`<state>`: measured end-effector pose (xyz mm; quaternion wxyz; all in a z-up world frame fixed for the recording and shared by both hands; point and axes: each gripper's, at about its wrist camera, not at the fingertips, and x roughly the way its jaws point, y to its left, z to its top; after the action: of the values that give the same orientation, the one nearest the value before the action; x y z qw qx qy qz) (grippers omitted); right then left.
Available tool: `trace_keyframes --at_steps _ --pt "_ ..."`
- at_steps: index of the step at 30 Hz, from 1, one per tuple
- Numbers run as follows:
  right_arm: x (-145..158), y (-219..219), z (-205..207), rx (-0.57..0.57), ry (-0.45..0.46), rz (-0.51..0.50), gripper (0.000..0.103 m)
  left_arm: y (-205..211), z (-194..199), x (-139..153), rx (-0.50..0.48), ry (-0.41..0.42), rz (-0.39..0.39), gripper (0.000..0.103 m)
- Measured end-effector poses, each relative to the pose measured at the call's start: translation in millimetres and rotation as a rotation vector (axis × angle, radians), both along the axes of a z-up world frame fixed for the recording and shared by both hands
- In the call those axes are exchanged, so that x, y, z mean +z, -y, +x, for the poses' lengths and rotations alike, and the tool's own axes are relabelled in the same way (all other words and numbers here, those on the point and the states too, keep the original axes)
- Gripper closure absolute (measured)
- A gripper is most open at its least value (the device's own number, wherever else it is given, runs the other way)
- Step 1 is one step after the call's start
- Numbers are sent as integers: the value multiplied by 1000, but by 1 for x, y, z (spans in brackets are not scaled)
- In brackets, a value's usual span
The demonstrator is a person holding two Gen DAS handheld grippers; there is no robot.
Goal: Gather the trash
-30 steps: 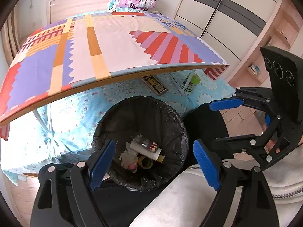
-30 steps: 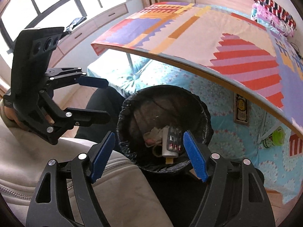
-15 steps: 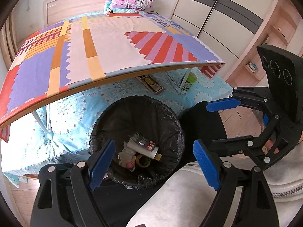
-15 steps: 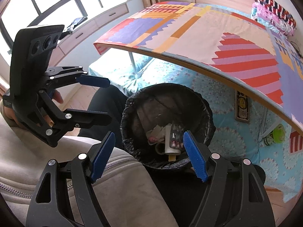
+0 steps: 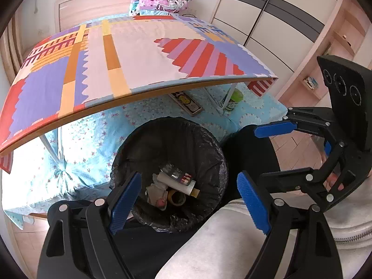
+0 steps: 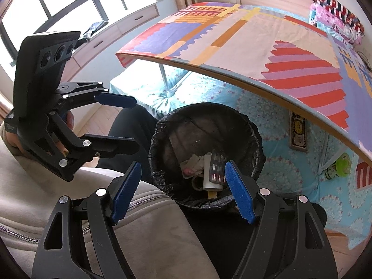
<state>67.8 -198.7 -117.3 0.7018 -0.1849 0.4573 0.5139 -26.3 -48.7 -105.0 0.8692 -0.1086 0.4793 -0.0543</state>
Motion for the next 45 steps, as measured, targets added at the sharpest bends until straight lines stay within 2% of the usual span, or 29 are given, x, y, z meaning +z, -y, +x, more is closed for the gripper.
trace_keyframes --at_steps 10,45 --pt "4 0 -3 -3 18 1 29 1 0 0 2 2 -4 22" --pt "0 1 -3 -3 -2 10 29 4 3 1 -15 3 -17 22"
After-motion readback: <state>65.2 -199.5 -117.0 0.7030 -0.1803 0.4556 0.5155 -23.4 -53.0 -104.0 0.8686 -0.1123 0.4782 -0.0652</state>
